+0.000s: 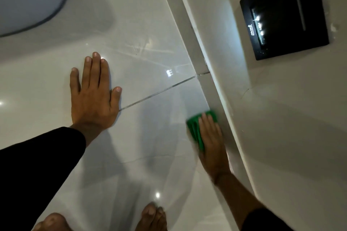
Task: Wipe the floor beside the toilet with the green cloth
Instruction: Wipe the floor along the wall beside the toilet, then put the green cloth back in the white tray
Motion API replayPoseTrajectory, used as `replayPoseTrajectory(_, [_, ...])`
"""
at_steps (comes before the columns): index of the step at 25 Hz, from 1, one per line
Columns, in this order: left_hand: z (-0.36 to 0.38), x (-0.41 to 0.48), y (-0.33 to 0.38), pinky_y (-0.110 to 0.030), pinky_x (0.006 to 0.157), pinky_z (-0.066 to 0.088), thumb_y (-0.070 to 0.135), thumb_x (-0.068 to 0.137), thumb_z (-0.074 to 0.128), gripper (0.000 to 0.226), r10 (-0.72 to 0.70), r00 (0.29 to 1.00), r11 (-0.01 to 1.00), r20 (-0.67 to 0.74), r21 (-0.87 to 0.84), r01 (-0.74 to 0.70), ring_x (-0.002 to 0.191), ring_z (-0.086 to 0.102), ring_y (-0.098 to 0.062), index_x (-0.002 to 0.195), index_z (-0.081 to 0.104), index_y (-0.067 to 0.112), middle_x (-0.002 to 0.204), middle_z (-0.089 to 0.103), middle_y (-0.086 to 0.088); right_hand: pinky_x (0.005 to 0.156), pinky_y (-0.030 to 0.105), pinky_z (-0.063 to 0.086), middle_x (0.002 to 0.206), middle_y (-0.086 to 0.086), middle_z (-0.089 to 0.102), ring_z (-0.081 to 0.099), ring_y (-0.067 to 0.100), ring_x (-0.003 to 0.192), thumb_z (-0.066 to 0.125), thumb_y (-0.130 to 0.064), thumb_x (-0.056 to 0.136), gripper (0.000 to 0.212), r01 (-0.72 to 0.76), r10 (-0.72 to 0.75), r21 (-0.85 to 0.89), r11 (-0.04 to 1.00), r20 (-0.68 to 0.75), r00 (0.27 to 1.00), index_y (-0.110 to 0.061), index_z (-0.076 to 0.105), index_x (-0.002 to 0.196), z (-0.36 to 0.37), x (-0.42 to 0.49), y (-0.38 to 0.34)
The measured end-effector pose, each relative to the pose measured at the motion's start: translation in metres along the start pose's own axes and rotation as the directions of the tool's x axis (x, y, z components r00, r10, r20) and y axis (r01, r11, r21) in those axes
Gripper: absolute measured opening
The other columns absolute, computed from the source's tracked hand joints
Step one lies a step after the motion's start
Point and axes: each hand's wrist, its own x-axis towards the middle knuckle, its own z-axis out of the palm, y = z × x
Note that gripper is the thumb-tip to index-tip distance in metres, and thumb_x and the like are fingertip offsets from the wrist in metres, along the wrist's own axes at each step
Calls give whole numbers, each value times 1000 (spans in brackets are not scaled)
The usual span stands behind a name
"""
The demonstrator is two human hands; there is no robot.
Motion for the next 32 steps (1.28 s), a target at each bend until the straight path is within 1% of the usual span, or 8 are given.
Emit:
replayPoseTrajectory(2, [0, -1, 1, -60, 139, 7, 43, 109, 33, 79, 4, 1000, 1000, -3, -2, -4, 173, 13, -37, 176, 14, 4, 186, 12, -20, 128, 52, 15, 176, -2, 3, 9, 23, 161, 70, 9, 87, 91, -72, 73, -26, 997, 50, 996, -8, 21, 162, 5, -57, 16])
replayPoseTrajectory(4, [-6, 1, 2, -61, 138, 7, 44, 109, 33, 80, 0, 999, 1000, 38, -5, 0, 173, 13, -39, 175, 16, 2, 186, 13, -22, 131, 40, 6, 174, -2, 7, 5, 21, 161, 60, -1, 93, 82, -64, 65, -10, 998, 92, 994, -11, 18, 163, 2, -70, 19])
replayPoseTrajectory(6, [-24, 1, 3, -64, 136, 10, 46, 109, 32, 82, 6, 993, 1000, 115, -12, -4, 172, 17, -43, 173, 20, -2, 185, 16, -25, 131, 36, 9, 171, 2, 17, 12, 21, 160, 41, -5, 95, 70, -102, 103, -18, 995, 149, 983, -10, 24, 163, -14, -60, 8])
replayPoseTrajectory(9, [-78, -13, 10, -63, 136, 14, 48, 109, 35, 82, 20, 985, 999, 169, -39, -14, 171, 21, -41, 173, 24, -2, 185, 18, -23, 128, 38, 20, 165, 1, 24, 25, 29, 157, 45, 19, 88, 75, -280, 258, 64, 958, 232, 938, -5, 35, 158, -46, -41, -18])
replayPoseTrajectory(12, [-160, -43, 16, -61, 137, 16, 47, 110, 38, 81, -39, 978, 997, 203, -61, 53, 172, 19, -38, 174, 25, -1, 186, 17, -21, 128, 37, 19, 166, 12, 32, 26, 32, 157, 43, 23, 87, 75, -381, 334, 134, 915, 280, 900, -2, 36, 157, -96, -12, -70])
replayPoseTrajectory(17, [-305, -66, 6, -60, 139, 18, 50, 111, 30, 81, -117, 958, 993, 261, -1, 122, 173, 16, -36, 174, 25, 0, 186, 14, -19, 128, 40, 21, 166, 15, 36, 24, 30, 158, 46, 24, 83, 82, -213, 176, 180, 960, 199, 964, -6, 35, 159, -193, 30, -194])
replayPoseTrajectory(23, [-444, -14, -77, -60, 140, 16, 50, 112, 33, 80, -296, 944, 955, 147, 49, 292, 173, 9, -33, 175, 22, 2, 186, 12, -15, 130, 34, 8, 174, -1, 8, 7, 18, 161, 53, 16, 95, 89, 48, -101, 352, 935, 133, 986, -19, 9, 164, -292, 118, -398])
replayPoseTrajectory(32, [-469, 103, -220, -57, 141, 6, 53, 115, 18, 80, -344, 934, 929, 95, 179, 324, 173, -3, -32, 177, 10, 3, 188, 2, -17, 131, 41, 13, 173, 8, 18, 8, 25, 161, 48, 13, 98, 74, 328, -344, 282, 902, 9, 939, -7, 19, 163, -283, 265, -589])
